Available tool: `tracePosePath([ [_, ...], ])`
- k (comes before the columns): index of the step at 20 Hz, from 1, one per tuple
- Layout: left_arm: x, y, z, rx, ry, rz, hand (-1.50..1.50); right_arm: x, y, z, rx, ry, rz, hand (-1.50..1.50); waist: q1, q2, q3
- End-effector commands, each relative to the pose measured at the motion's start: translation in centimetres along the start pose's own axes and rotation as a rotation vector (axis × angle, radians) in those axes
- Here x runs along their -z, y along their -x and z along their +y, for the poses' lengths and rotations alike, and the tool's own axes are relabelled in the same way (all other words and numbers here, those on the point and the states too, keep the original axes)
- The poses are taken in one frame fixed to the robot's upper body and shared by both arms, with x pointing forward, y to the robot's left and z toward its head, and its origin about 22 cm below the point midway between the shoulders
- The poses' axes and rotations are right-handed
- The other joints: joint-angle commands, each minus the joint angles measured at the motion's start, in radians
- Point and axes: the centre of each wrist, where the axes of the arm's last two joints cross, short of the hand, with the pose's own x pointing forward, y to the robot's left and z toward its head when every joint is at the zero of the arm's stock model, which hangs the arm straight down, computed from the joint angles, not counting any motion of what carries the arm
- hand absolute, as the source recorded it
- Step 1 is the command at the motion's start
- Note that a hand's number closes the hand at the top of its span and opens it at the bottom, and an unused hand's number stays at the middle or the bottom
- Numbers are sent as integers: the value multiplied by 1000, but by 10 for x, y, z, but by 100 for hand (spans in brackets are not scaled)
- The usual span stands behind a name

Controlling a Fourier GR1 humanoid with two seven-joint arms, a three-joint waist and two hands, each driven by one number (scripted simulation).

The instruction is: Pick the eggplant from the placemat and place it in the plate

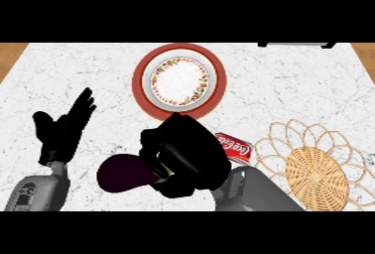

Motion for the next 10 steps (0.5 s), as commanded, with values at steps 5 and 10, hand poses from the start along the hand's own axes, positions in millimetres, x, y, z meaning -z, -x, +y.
tracePosePath([
  [5, -10, -3, -4, -11, 10, 0, 0, 47, 72, -19, 67, 73, 164, 150, 3, 5, 1],
  [10, 5, -1, 10, 5, -13, 6, 0, 56, 120, -29, 30, 78, 195, 150, -5, 8, 1],
])
